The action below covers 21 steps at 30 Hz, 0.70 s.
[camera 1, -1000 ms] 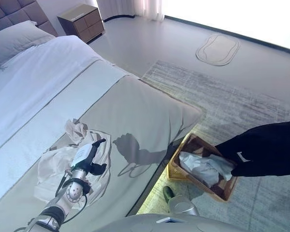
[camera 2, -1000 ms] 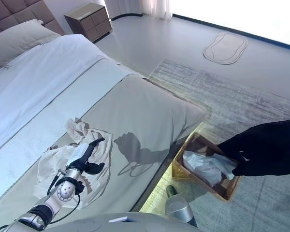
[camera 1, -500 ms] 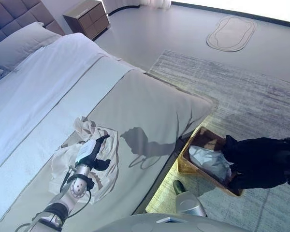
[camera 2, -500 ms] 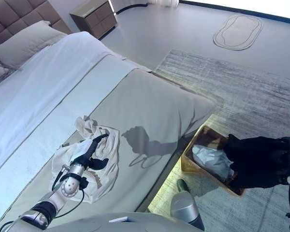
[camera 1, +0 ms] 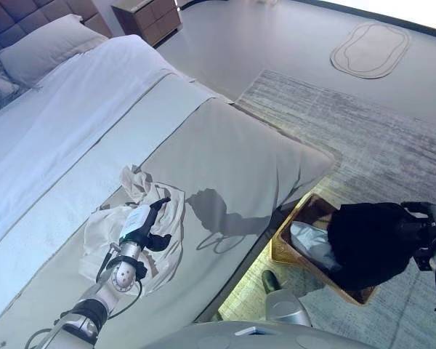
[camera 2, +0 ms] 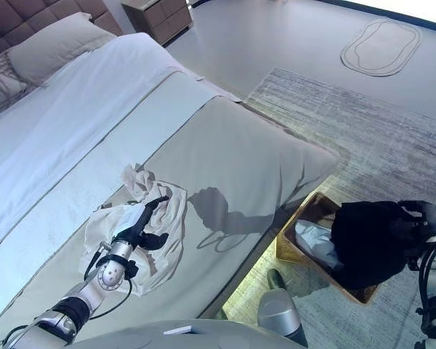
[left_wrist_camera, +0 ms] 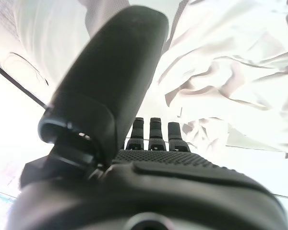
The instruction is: Pick up the clothes from the bed and place them into the basket
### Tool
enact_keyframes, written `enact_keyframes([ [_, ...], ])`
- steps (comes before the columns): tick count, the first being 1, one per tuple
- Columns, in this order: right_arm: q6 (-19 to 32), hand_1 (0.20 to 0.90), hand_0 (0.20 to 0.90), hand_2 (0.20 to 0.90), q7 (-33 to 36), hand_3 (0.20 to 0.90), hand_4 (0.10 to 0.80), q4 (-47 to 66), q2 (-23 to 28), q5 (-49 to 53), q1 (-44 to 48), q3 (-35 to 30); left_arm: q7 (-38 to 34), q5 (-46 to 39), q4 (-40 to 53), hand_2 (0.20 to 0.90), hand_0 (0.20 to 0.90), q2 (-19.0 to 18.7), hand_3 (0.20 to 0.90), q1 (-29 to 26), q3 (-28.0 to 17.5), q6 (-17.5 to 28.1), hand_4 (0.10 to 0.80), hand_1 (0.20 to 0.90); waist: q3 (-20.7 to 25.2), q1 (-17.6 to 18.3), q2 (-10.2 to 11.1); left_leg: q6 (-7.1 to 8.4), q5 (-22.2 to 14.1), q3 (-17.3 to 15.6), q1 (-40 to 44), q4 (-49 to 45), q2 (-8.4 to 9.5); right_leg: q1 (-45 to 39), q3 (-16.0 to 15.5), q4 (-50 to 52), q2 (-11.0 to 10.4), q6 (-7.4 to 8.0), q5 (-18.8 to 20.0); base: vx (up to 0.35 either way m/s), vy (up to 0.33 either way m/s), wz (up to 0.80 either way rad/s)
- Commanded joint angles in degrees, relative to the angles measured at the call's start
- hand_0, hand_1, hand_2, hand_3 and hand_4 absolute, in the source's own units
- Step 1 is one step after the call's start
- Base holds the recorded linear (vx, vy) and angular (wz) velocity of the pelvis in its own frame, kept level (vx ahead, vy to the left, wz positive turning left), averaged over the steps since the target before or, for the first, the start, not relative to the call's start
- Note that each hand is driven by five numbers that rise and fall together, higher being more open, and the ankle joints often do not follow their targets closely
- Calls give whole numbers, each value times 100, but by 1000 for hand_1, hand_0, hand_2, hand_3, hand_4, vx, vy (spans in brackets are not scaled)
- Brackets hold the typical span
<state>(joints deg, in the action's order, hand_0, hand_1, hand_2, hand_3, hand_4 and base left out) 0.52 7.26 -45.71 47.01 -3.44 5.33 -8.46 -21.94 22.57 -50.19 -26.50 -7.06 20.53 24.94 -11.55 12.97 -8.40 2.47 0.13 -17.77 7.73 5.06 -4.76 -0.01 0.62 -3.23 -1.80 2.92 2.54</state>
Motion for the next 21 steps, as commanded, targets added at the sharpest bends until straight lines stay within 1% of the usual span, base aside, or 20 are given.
enact_keyframes([
  [1, 245, 900, 900, 900, 384, 900, 800, 252, 366, -88, 403, 0, -247, -144, 134, 900, 900, -244, 900, -234, -107, 136, 800, 900, 495, -146, 387, -37, -530, 184, -143, -543, 183, 269, -134, 679, -79, 273, -347, 7, -1, 9],
  [11, 136, 900, 900, 900, 224, 900, 800, 477, 233, 15, 390, 65, -349, -85, 21, 900, 900, -235, 900, -111, -251, 162, 800, 900, 501, -261, 569, -16, -494, 270, -113, -477, 151, 173, -197, 618, -70, 251, -346, 8, -1, 5],
  [18, 97, 900, 900, 900, 229, 900, 800, 857, 159, 464, 451, 62, -410, -80, -4, 900, 900, -221, 900, -80, -363, 81, 800, 900, 480, -366, 696, -13, -453, 394, -95, -433, 140, 92, -261, 610, -54, 223, -364, 5, -4, 3],
  [21, 158, 900, 900, 900, 394, 900, 800, 1223, 81, 723, 595, -3, -497, -91, -53, 900, 900, -200, 900, -35, -424, 66, 800, 900, 459, -458, 752, -16, -442, 503, -82, -415, 154, 24, -301, 606, -41, 195, -394, 16, -4, 10],
])
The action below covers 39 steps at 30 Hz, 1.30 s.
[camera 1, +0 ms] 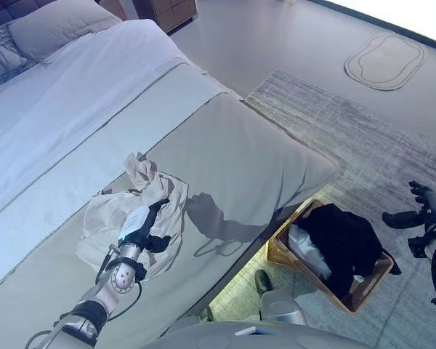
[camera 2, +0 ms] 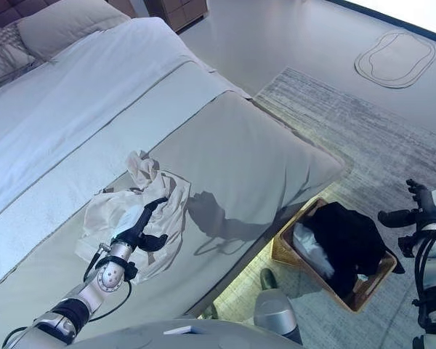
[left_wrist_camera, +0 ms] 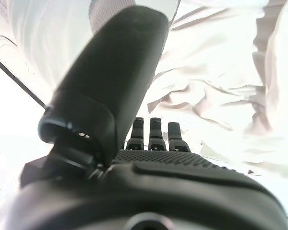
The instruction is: Pick up the clothes from the bed and place them into the basket
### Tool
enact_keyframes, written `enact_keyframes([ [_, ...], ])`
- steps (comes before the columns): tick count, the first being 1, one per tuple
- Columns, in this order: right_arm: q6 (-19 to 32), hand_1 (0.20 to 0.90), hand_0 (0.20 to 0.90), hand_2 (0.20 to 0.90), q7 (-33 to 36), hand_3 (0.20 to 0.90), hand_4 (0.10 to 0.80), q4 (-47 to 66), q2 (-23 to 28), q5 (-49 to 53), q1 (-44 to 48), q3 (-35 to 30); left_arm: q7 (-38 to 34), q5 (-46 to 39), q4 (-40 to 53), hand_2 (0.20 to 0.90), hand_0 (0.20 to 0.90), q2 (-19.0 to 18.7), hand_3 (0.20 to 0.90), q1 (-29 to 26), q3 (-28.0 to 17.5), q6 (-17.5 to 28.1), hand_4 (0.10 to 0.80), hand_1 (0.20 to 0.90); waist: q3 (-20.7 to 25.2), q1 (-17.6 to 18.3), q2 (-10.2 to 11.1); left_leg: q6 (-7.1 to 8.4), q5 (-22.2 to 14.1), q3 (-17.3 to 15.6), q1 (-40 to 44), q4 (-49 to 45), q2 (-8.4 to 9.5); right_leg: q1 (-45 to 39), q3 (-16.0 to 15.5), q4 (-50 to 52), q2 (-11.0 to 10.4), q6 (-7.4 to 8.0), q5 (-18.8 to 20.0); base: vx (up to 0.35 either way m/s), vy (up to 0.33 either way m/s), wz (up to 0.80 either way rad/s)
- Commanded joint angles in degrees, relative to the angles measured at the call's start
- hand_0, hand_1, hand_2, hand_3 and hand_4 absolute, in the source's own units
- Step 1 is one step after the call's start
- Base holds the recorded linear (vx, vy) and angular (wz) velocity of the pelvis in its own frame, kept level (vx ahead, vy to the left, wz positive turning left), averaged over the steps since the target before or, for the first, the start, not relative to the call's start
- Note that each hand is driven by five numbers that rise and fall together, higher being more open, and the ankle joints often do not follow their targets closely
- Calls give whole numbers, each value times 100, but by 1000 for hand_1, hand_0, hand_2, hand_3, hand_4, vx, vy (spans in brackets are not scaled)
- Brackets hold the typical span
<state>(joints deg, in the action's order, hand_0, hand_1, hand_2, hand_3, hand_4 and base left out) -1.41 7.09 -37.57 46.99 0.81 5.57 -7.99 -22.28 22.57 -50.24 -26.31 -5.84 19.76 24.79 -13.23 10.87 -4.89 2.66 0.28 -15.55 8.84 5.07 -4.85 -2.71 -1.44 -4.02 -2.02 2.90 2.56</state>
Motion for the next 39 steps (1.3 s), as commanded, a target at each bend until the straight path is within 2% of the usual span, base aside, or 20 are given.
enact_keyframes([
  [1, 380, 900, 900, 900, 497, 900, 800, 511, 60, 270, 614, -56, -479, -85, -53, 900, 900, -215, 900, -145, -360, 76, 800, 900, 619, -279, 414, -39, -454, 317, -192, -412, 172, 274, -112, 684, -15, 189, -404, 12, -5, 20],
  [5, 575, 900, 900, 900, 562, 900, 800, 884, -4, 103, 961, 159, -569, -58, -131, 900, 900, -190, 900, -117, -426, 115, 800, 900, 585, -460, 478, -53, -442, 508, -238, -422, 226, 220, -194, 683, -13, 149, -445, -2, -12, 15],
  [11, 494, 900, 900, 900, 657, 900, 800, 994, -77, -126, 1703, 886, -771, -2, -181, 900, 900, -176, 900, -32, -514, 181, 800, 900, 517, -781, 582, -44, -434, 734, -377, -550, 256, 182, -422, 771, -28, 60, -565, 5, -29, 24],
  [14, 618, 900, 900, 900, 1037, 900, 800, 912, -150, -351, 2127, 1147, -801, 5, -183, 900, 900, -160, 900, -6, -542, 91, 800, 900, 470, -986, 595, -43, -436, 879, -444, -613, 285, 143, -570, 830, -45, 1, -637, 26, -21, 23],
  [18, 451, 900, 900, 900, 1294, 900, 800, 581, -240, -803, 2791, 1702, -923, -9, -210, 900, 900, -108, 900, 44, -541, -119, 800, 900, 410, -1287, 584, -10, -447, 1084, -535, -710, 349, 67, -837, 842, -113, -67, -709, 37, -6, 31],
  [25, 200, 900, 900, 900, 966, 900, 800, 207, -138, -1023, 3652, 2505, -1011, -136, -108, 900, 900, -105, 900, 117, -594, -292, 800, 900, 226, -1719, 565, 45, -407, 1368, -836, -928, 449, 92, -1235, 959, -224, -194, -819, -10, 18, 36],
  [31, -93, 900, 900, 900, 617, 900, 800, -139, -159, -783, 4378, 3086, -1048, -263, 59, 900, 900, -202, 900, 131, -645, -184, 800, 900, -195, -2167, 503, 69, -276, 1797, -1224, -1090, 553, 278, -1610, 1203, -308, -313, -893, -43, 1, 43],
  [36, -448, 900, 900, 900, 302, 900, 800, -348, -224, -721, 4786, 3320, -1094, -115, 240, 900, 900, -313, 900, 201, -647, -73, 800, 900, -507, -2456, 420, 76, -138, 2019, -1486, -1059, 619, 486, -1889, 1339, -377, -353, -925, -34, 5, 32],
  [39, -618, 900, 900, 900, 81, 900, 800, -475, -214, -1034, 5052, 3539, -1160, -64, 398, 900, 900, -427, 900, 213, -586, -43, 800, 900, -757, -2618, 353, 63, -131, 2101, -1678, -1192, 658, 707, -2028, 1642, -439, -418, -1046, -18, 26, 27],
])
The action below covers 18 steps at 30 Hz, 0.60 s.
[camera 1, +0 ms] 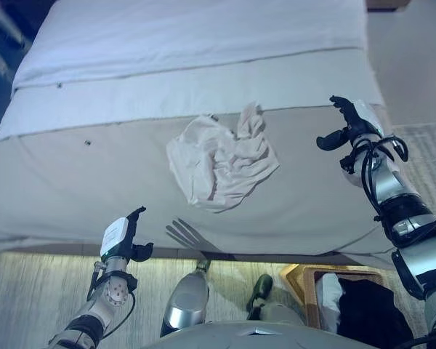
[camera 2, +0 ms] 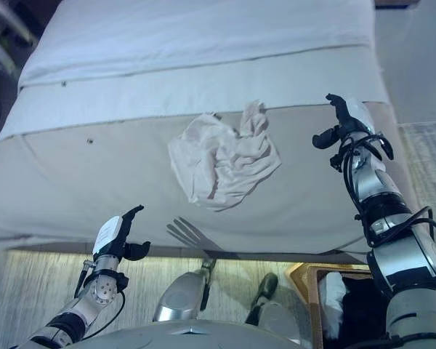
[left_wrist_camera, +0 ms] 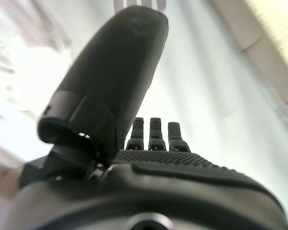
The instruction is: Pick up the clothes from the bed and place them into the basket
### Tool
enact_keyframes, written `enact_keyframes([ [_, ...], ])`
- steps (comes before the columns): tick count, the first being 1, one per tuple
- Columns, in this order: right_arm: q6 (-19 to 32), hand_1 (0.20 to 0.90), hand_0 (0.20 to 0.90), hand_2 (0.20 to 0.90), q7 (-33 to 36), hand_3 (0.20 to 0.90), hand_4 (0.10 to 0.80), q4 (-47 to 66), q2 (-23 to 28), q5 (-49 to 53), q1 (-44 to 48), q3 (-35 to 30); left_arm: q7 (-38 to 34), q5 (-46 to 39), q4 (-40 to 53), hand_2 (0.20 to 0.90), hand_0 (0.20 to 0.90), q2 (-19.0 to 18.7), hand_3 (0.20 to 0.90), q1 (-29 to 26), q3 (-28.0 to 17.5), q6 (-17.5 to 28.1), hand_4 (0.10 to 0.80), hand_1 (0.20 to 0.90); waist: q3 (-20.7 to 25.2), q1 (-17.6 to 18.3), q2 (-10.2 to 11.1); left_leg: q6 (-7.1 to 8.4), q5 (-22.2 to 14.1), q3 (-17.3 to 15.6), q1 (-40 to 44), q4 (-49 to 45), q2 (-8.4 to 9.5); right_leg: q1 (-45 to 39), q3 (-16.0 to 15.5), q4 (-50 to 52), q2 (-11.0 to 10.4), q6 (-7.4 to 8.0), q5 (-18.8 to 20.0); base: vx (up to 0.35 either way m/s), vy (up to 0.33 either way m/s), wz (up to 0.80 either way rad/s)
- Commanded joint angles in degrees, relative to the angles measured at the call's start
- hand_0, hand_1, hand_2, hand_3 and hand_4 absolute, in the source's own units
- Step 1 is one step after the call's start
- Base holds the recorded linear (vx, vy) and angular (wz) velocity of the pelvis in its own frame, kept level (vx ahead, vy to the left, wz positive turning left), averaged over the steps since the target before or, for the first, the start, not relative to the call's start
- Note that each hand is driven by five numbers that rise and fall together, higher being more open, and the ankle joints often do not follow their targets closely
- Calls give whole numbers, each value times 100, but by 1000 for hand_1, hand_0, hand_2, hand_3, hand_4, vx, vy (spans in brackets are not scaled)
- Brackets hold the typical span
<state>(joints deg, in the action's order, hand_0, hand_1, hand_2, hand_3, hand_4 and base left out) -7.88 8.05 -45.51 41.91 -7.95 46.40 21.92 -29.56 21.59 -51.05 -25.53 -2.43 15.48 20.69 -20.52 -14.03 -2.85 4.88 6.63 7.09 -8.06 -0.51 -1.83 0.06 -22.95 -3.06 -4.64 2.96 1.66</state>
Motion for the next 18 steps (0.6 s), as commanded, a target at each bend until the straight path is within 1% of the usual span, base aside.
enact_keyframes([
  [1, 32, 900, 900, 900, -24, 900, 800, 276, 300, -235, 1049, 625, -466, 2, 518, 900, 900, -524, 900, -146, -151, 402, 800, 900, -122, -169, 122, -170, -774, -147, -81, -741, 371, 534, 63, 1721, -218, -450, -1003, -12, 45, 19],
  [3, 21, 900, 900, 900, -61, 900, 800, 241, 292, -277, 1167, 736, -572, 44, 604, 900, 900, -574, 900, -163, -153, 520, 800, 900, -292, -256, 83, -205, -819, -115, -299, -1037, 412, 749, -36, 2132, -322, -514, -1112, 4, 44, 22],
  [4, 28, 900, 900, 900, -67, 900, 800, 238, 291, -273, 1173, 744, -593, 58, 616, 900, 900, -581, 900, -162, -154, 528, 800, 900, -306, -264, 82, -209, -827, -113, -323, -1070, 415, 773, -44, 2175, -333, -520, -1125, 21, 39, 33],
  [5, -67, 900, 900, 900, 18, 900, 800, 272, 234, -319, 1199, 784, -774, 164, 769, 900, 900, -662, 900, -170, -155, 552, 800, 900, -494, -336, 49, -250, -902, -111, -541, -1428, 449, 977, -136, 2595, -472, -563, -1204, 30, 33, 26],
  [8, -136, 900, 900, 900, 72, 900, 800, 347, 144, -366, 1147, 804, -965, 178, 984, 900, 900, -774, 900, -113, -189, 532, 800, 900, -719, -414, 12, -310, -1076, -142, -775, -1896, 497, 1177, -214, 3132, -632, -629, -1368, 104, 27, 23],
  [9, -158, 900, 900, 900, 103, 900, 800, 396, 115, -383, 1106, 823, -978, 146, 1069, 900, 900, -816, 900, -70, -220, 520, 800, 900, -793, -441, 20, -311, -1300, -135, -790, -2101, 527, 1203, -136, 3379, -660, -601, -1579, 183, -7, 24],
  [10, -160, 900, 900, 900, 112, 900, 800, 408, 65, -404, 1067, 801, -1000, 174, 1140, 900, 900, -851, 900, -22, -273, 538, 800, 900, -860, -471, 16, -362, -1364, -135, -871, -2248, 564, 1290, -131, 3585, -706, -611, -1643, 145, -21, 13],
  [11, -168, 900, 900, 900, 118, 900, 800, 411, 58, -403, 1066, 801, -999, 172, 1160, 900, 900, -863, 900, -17, -276, 539, 800, 900, -871, -477, 19, -369, -1381, -140, -898, -2291, 574, 1314, -129, 3637, -721, -612, -1661, 65, 20, 11],
  [13, -246, 900, 900, 900, 216, 900, 800, 431, -30, -348, 1042, 808, -1048, 189, 1400, 900, 900, -977, 900, 45, -298, 597, 800, 900, -927, -548, -27, -492, -1585, -172, -1278, -2770, 697, 1664, -137, 4196, -853, -654, -1843, 56, 31, 7],
  [17, -307, 900, 900, 900, 255, 900, 800, 358, -146, -314, 1023, 761, -1074, 109, 1564, 900, 900, -1026, 900, 122, -265, 665, 800, 900, -927, -612, -87, -576, -1738, -168, -1644, -3175, 815, 1997, -96, 4629, -954, -680, -1989, 42, 41, 10],
  [18, -354, 900, 900, 900, 283, 900, 800, 271, -216, -321, 1044, 747, -1087, 111, 1678, 900, 900, -1030, 900, 167, -240, 724, 800, 900, -927, -649, -142, -625, -1802, -163, -1883, -3398, 872, 2228, -43, 4867, -982, -699, -2052, 63, 57, 7],
])
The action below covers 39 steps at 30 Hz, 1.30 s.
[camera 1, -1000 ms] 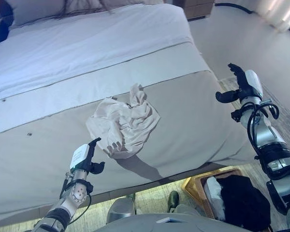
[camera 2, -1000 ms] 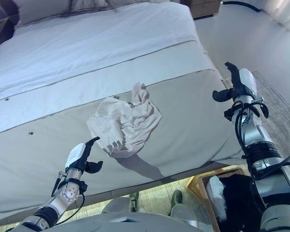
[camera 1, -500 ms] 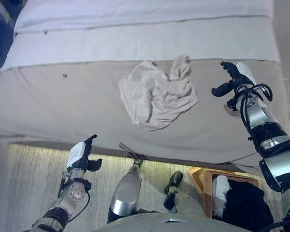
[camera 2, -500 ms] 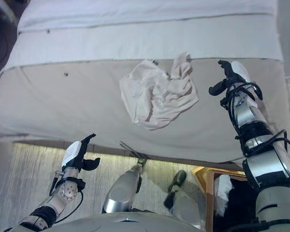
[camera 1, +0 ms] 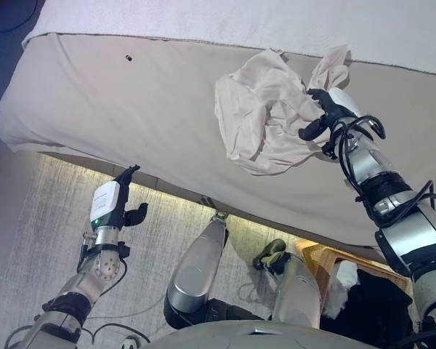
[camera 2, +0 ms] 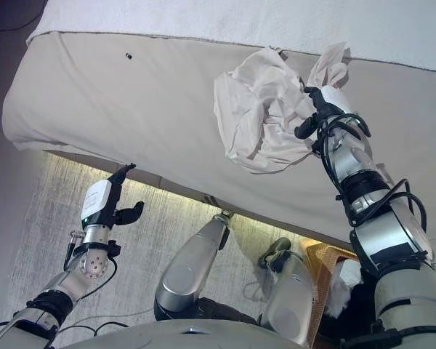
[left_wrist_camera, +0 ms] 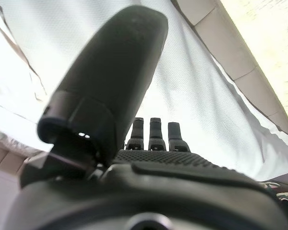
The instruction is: Pick up the clothes from the bed and place them into the basket
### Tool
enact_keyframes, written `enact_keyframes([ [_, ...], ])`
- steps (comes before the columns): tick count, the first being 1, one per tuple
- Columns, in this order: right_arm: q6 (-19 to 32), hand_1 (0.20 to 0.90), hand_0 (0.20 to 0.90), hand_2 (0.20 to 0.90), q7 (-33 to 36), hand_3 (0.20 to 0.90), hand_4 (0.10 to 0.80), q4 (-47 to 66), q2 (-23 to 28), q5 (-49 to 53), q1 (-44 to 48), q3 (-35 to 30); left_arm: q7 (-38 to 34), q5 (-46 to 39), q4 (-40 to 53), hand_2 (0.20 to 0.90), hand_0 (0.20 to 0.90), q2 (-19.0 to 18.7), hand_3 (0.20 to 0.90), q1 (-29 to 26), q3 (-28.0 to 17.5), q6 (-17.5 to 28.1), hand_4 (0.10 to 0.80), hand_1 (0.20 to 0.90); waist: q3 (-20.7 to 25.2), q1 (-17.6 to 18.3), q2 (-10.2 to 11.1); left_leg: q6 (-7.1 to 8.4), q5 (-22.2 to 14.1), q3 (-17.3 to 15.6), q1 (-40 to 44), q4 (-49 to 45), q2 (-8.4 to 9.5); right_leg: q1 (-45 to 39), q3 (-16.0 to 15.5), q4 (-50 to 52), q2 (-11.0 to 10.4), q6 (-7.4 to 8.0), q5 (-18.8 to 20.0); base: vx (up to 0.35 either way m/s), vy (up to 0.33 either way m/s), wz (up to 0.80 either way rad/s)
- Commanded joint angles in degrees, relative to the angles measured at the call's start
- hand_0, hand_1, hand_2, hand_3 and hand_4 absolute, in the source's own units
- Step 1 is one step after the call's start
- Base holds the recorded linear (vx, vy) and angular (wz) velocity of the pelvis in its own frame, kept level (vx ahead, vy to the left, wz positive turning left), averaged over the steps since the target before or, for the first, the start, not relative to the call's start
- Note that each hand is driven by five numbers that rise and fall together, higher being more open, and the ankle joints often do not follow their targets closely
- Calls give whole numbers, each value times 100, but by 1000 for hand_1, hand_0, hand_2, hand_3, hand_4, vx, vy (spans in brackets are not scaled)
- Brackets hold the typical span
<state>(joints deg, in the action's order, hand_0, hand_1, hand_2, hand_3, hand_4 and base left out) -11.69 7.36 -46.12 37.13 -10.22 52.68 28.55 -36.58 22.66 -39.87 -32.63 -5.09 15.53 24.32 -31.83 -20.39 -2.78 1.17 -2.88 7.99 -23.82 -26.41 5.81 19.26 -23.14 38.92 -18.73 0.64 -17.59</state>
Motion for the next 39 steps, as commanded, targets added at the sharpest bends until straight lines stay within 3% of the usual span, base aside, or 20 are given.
enact_keyframes([
  [1, 3, 900, 900, 900, 348, 900, 800, 253, 243, -71, 464, 89, -377, 19, 633, 900, 900, -325, 900, 441, -243, 387, 800, 900, 203, -38, -180, -285, -876, -264, -404, -882, 128, 404, -15, 760, 411, -478, -158, 54, 59, 12],
  [7, -122, 900, 900, 900, 377, 900, 800, -367, 142, -103, 749, 128, -466, -249, 1082, 900, 900, -398, 900, 503, -252, 726, 800, 900, 203, -160, -355, -426, -1032, -356, -1094, -1464, 268, 1099, 56, 1317, 352, -513, -272, 14, 21, 9],
  [15, -230, 900, 900, 900, 117, 900, 800, -1375, 88, -619, 1163, 423, -490, -381, 1604, 900, 900, -495, 900, 399, -180, 767, 800, 900, 203, -273, -516, -571, -1344, -359, -1840, -2404, 471, 1849, 81, 2021, 335, -621, -481, -7, -6, 5],
  [21, -253, 900, 900, 900, 67, 900, 800, -1698, 120, -566, 1389, 648, -387, -360, 1834, 900, 900, -551, 900, 372, -78, 830, 800, 900, 203, -286, -578, -615, -1411, -358, -2149, -2709, 491, 2187, 139, 2257, 335, -634, -517, -38, -36, 8],
  [22, -169, 665, 665, 665, 85, 625, 525, -1703, 129, -496, 1407, 674, -409, -397, 1867, 900, 900, -567, 900, 352, -52, 809, 800, 900, 203, -277, -583, -622, -1393, -356, -2165, -2690, 483, 2215, 148, 2251, 363, -635, -507, -51, -37, 9],
  [23, -105, 554, 554, 554, 76, 496, 396, -1684, 149, -452, 1410, 672, -403, -451, 1878, 900, 900, -582, 900, 341, -48, 792, 800, 900, 203, -268, -576, -625, -1388, -366, -2164, -2676, 469, 2216, 139, 2241, 372, -639, -505, -55, -45, 6],
  [24, -74, 300, 300, 300, 75, 200, 100, -1682, 152, -426, 1405, 676, -397, -470, 1870, 900, 900, -593, 900, 333, -46, 795, 800, 900, 203, -264, -569, -622, -1384, -370, -2160, -2668, 459, 2209, 131, 2233, 375, -637, -501, -40, -52, 0],
  [32, 212, 300, 300, 300, 204, 200, 100, -1605, 147, -273, 1223, 546, -444, -368, 1645, 900, 900, -597, 900, 330, -6, 890, 800, 900, 203, -171, -426, -553, -1251, -354, -1659, -2249, 322, 1657, 112, 1788, 469, -579, -333, 5, -34, -3],
  [38, 312, 300, 300, 300, 274, 200, 100, -1214, 258, -92, 772, 196, -141, -460, 1530, 900, 900, -564, 900, 364, -166, 999, 800, 900, 203, 0, -181, -402, -1115, -314, -521, -1499, 155, 517, 222, 917, 501, -438, -79, 51, 13, -17],
  [39, 339, 300, 300, 300, 210, 200, 100, -1133, 308, -99, 694, 116, -51, -473, 1514, 900, 900, -548, 900, 328, -182, 971, 800, 900, 203, 55, -142, -378, -854, -307, -282, -1148, 100, 270, 174, 581, 521, -480, 141, 3, 48, -27],
])
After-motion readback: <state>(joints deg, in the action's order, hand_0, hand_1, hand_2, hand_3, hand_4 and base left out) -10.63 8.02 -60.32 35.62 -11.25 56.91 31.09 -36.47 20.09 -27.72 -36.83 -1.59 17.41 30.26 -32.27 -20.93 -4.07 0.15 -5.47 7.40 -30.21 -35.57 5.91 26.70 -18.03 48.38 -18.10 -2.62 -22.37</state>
